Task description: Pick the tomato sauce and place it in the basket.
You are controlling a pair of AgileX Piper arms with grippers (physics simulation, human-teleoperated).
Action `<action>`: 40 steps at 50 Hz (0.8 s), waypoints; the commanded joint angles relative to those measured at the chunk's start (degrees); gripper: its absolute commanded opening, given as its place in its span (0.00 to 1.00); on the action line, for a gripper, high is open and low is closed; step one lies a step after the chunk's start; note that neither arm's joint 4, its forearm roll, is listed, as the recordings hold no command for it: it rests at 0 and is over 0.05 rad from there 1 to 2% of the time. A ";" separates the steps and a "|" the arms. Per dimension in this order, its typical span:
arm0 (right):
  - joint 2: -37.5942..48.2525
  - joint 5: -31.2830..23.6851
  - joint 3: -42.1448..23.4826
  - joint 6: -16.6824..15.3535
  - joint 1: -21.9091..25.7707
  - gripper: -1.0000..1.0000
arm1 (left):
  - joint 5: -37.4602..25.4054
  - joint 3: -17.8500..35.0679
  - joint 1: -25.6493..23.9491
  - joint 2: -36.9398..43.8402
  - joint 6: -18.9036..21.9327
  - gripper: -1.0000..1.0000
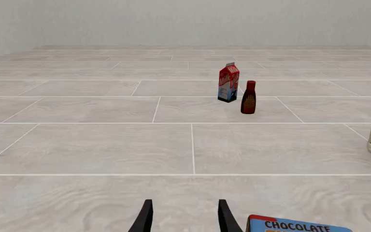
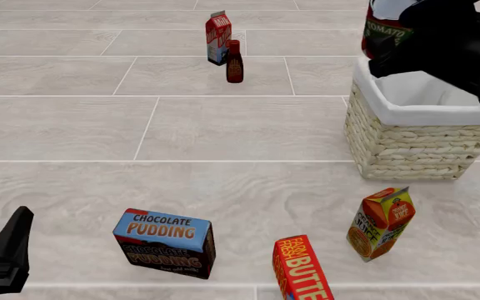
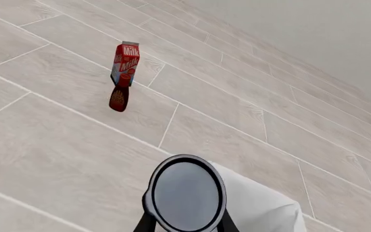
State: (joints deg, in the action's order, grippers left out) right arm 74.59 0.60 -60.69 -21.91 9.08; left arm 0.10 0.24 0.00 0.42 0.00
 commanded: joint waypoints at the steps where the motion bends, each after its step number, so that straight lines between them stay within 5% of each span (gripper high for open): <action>1: -1.42 -0.11 -0.02 1.81 -3.03 0.00 | 0.00 0.00 0.00 0.00 0.00 1.00; 40: -0.41 2.21 0.76 4.83 -11.04 0.00 | 0.00 0.00 0.00 0.00 0.00 1.00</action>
State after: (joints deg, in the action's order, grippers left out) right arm 73.70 1.93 -59.99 -18.99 -0.13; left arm 0.10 0.24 0.00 0.42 0.00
